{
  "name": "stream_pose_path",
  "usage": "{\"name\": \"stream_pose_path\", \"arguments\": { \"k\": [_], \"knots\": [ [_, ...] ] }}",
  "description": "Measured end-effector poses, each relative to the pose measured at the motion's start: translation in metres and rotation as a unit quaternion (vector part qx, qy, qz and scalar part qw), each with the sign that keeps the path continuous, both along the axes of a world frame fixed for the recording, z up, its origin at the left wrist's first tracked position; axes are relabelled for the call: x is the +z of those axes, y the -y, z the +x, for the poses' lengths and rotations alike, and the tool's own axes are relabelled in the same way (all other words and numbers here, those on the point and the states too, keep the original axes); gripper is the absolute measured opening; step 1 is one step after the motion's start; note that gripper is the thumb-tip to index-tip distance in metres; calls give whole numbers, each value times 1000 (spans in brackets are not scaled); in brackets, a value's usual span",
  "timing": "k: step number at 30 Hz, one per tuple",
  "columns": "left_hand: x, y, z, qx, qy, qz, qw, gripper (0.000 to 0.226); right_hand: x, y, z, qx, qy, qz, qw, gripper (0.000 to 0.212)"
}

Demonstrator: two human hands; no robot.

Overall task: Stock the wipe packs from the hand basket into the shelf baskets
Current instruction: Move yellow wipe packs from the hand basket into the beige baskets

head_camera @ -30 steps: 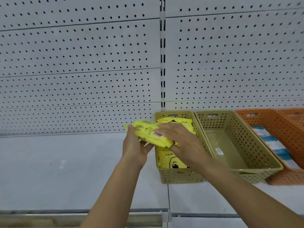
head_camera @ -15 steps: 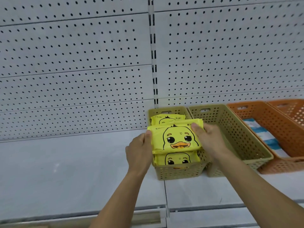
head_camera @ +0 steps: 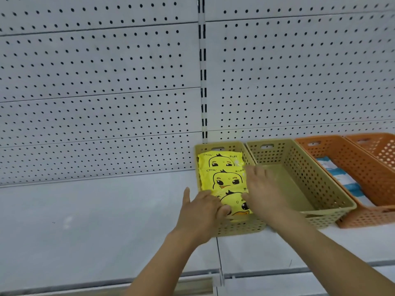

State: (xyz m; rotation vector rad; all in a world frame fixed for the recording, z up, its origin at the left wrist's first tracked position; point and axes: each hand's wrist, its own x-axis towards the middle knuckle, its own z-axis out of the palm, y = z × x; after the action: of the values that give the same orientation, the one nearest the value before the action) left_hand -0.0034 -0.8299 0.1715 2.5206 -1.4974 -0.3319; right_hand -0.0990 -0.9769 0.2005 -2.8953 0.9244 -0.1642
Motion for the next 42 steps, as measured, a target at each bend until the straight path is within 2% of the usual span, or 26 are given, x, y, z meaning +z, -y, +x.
{"name": "stream_pose_path", "arguments": {
  "k": [1,2,4,6,10,13,15,17,20,24,28,32,37,42],
  "knots": [
    [-1,-1,1,-4,3,5,1000,50,-1,-4,-1,21,-18,-36,999,48],
    [-1,-1,2,-4,3,4,1000,52,0,-8,-3,30,-45,-31,998,40],
    [-1,-1,2,-3,-5,-6,1000,52,2,-15,-6,11,-102,81,991,33],
    [-1,-3,2,-9,-13,-19,1000,50,-1,-18,-6,4,-137,170,976,39],
    [-4,-7,4,-26,-5,-69,997,47,-4,-18,-2,21,-169,163,972,36],
    [-8,-13,7,-45,5,-75,996,48,-11,-27,-14,27,-80,115,990,34],
    [-9,-22,6,-56,19,-64,996,49,-28,-41,-32,17,25,30,999,34],
    [-13,-38,0,-63,33,-59,996,53,-49,-65,-52,7,100,-26,995,45],
    [-23,-72,-21,-62,2,-100,993,61,-70,-103,-77,-15,172,38,984,52],
    [-45,-124,-53,-33,-41,-209,977,65,-85,-165,-107,-39,283,103,953,49],
    [-59,-183,-87,5,-68,-237,969,57,-98,-226,-140,-40,301,148,941,43],
    [-72,-235,-118,38,-101,-199,974,52,-111,-272,-172,-59,287,178,939,39],
    [-106,-321,-159,53,-122,-129,983,45,-144,-341,-219,-73,202,240,947,45],
    [-134,-409,-179,87,-163,-91,979,42,-165,-415,-239,-83,152,313,934,43]
  ]
}}
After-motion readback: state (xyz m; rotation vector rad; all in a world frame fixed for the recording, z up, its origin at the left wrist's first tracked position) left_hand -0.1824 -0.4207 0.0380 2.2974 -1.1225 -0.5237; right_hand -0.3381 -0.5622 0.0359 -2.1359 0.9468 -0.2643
